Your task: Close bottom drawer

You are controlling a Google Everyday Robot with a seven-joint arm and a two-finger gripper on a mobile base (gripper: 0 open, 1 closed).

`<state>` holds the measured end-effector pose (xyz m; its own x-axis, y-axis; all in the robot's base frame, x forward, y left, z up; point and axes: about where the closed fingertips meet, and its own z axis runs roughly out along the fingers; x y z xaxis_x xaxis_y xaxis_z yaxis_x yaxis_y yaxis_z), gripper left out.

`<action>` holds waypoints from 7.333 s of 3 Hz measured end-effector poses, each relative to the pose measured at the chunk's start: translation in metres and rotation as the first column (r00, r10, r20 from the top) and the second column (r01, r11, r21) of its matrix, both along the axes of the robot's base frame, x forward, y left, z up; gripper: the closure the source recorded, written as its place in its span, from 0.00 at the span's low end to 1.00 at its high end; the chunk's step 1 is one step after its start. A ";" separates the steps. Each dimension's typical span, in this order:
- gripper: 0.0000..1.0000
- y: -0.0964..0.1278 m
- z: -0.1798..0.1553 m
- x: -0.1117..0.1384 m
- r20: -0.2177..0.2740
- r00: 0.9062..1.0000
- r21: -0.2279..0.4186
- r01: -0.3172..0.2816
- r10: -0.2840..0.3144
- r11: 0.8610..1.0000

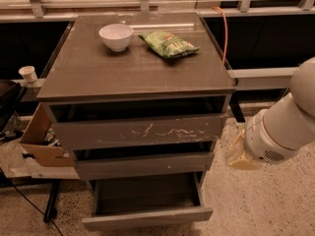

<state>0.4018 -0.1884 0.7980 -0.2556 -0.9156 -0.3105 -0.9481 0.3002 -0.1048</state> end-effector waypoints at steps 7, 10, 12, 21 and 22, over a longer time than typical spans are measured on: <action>1.00 0.037 -0.372 0.002 -0.009 1.000 0.135 -0.010 0.012 0.991; 1.00 0.051 -0.461 -0.006 -0.096 0.995 0.185 0.021 -0.003 0.982; 1.00 0.066 -0.528 -0.018 -0.122 0.991 0.182 -0.026 0.049 0.983; 1.00 0.105 -0.639 0.021 0.236 0.957 0.299 -0.236 0.168 0.925; 1.00 0.098 -0.641 0.030 0.266 0.949 0.305 -0.252 0.172 0.919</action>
Offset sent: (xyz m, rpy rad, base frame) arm -0.0118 -0.0113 -0.1423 -0.0065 -0.0083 -0.0497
